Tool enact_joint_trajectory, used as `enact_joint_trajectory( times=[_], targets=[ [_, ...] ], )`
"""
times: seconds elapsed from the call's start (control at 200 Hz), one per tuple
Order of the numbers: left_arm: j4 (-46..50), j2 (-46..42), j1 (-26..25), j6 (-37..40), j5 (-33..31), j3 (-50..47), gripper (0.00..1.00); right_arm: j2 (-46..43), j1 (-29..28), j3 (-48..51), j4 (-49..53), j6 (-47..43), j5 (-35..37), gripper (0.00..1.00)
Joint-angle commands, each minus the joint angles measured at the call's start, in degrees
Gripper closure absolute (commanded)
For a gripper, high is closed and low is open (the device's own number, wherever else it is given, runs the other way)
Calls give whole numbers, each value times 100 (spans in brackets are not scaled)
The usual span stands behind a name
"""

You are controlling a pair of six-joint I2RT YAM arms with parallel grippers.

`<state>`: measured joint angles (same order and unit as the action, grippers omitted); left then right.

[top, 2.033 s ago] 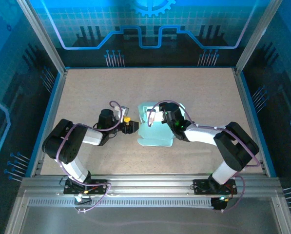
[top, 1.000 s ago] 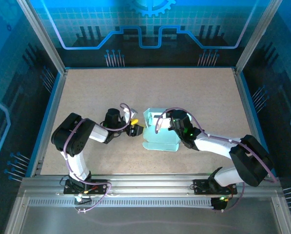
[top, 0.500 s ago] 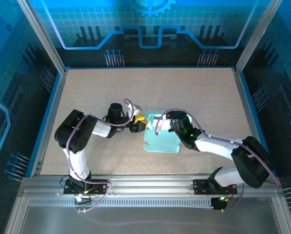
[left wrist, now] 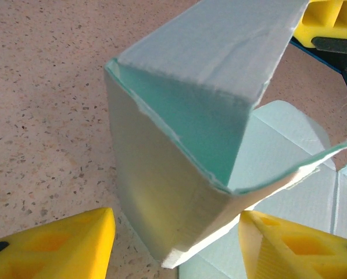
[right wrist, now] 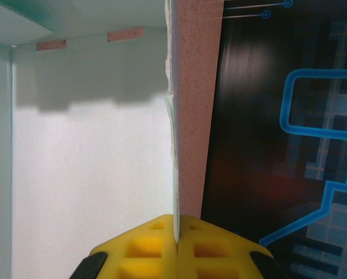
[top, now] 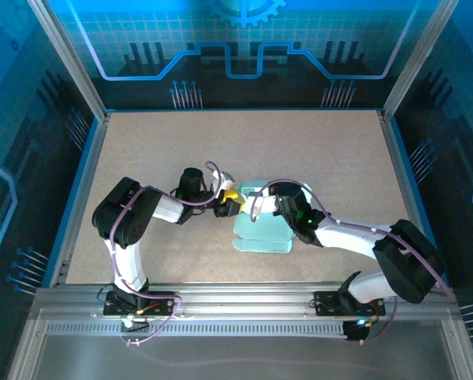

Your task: Fold the paper box

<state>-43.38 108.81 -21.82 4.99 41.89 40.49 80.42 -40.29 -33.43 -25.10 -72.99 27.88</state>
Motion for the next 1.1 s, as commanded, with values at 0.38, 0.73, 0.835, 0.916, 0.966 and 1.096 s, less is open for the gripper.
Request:
enact_joint_trajectory(
  times=[0.38, 0.73, 0.835, 0.916, 0.966, 1.096],
  targets=[
    [-78, 245, -181, -85, -266, 294, 48, 233, -313, 342, -834, -251, 525, 100],
    [-333, 194, -635, -352, -1689, 249, 55, 381, -535, 434, -1105, -89, 786, 100],
    [-407, 159, -812, -415, -2274, 241, 60, 443, -582, 451, -1128, 16, 854, 100],
    [-426, 133, -947, -438, -2656, 249, 62, 508, -641, 464, -1219, 96, 917, 100],
    [-426, 131, -1012, -446, -2875, 262, 64, 543, -670, 469, -1260, 146, 955, 100],
    [-431, 159, -1155, -480, -3242, 310, 73, 602, -729, 469, -1269, 323, 991, 100]
  ],
)
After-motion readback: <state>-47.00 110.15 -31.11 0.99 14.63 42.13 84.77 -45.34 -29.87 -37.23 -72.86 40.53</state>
